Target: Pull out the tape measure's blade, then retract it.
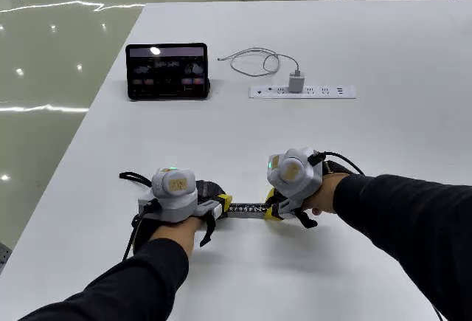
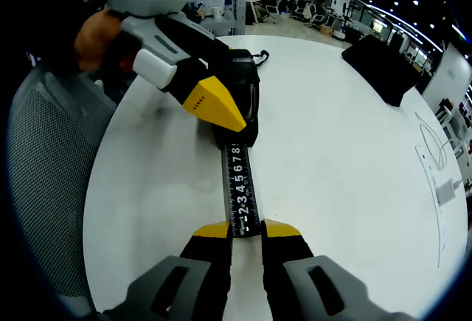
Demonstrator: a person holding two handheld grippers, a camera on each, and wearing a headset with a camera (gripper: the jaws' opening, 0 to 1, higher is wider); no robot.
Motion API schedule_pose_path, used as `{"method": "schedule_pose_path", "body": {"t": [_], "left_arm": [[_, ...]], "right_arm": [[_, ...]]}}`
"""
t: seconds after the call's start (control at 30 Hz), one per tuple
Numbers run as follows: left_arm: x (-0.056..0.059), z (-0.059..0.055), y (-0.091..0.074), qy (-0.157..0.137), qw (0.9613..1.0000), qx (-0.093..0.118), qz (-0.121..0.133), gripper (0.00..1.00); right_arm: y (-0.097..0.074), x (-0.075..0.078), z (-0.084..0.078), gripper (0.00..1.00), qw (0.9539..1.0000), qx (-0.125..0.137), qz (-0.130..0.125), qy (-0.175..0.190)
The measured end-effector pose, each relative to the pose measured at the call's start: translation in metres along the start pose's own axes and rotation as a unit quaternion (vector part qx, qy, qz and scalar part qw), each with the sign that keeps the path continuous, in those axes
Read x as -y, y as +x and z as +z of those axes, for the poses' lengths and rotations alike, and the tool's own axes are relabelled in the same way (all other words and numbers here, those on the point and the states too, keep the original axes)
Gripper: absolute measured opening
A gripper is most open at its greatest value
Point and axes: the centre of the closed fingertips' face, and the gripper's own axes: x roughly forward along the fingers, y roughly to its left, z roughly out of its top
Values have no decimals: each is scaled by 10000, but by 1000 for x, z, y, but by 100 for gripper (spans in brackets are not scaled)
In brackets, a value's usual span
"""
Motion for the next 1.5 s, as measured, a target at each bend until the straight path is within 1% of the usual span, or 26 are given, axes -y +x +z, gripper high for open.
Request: {"method": "schedule_pose_path", "body": {"t": [0.07,0.23,0.53,0.63,0.7,0.77,0.8,1.23,1.5], "left_arm": [[0,-1,-1,-36,10000,-19,-23,57],[0,-1,-1,-46,10000,-14,-45,57],[0,-1,-1,-45,10000,-25,-50,57],[0,-1,-1,-48,10000,-28,-53,57],[0,-1,-1,-59,10000,-26,-52,57],[-1,-1,-1,-69,10000,-15,-55,57],[-1,-1,-1,-77,10000,-15,-57,57],[-1,-1,0,-115,9999,-9,-78,57],[-1,-1,1,-142,9999,-11,-97,57]], "right_arm": [[1,-1,3,11,10000,61,17,-39],[5,-2,9,11,9999,89,17,-43],[8,-5,13,11,9999,141,28,26],[10,-6,14,11,9998,150,52,93],[11,-6,15,11,9995,154,49,285],[12,-7,16,11,9996,179,38,208],[13,-7,17,11,9998,198,16,58],[17,-8,24,11,9995,330,24,-5],[19,-9,32,11,9993,373,46,67]]}}
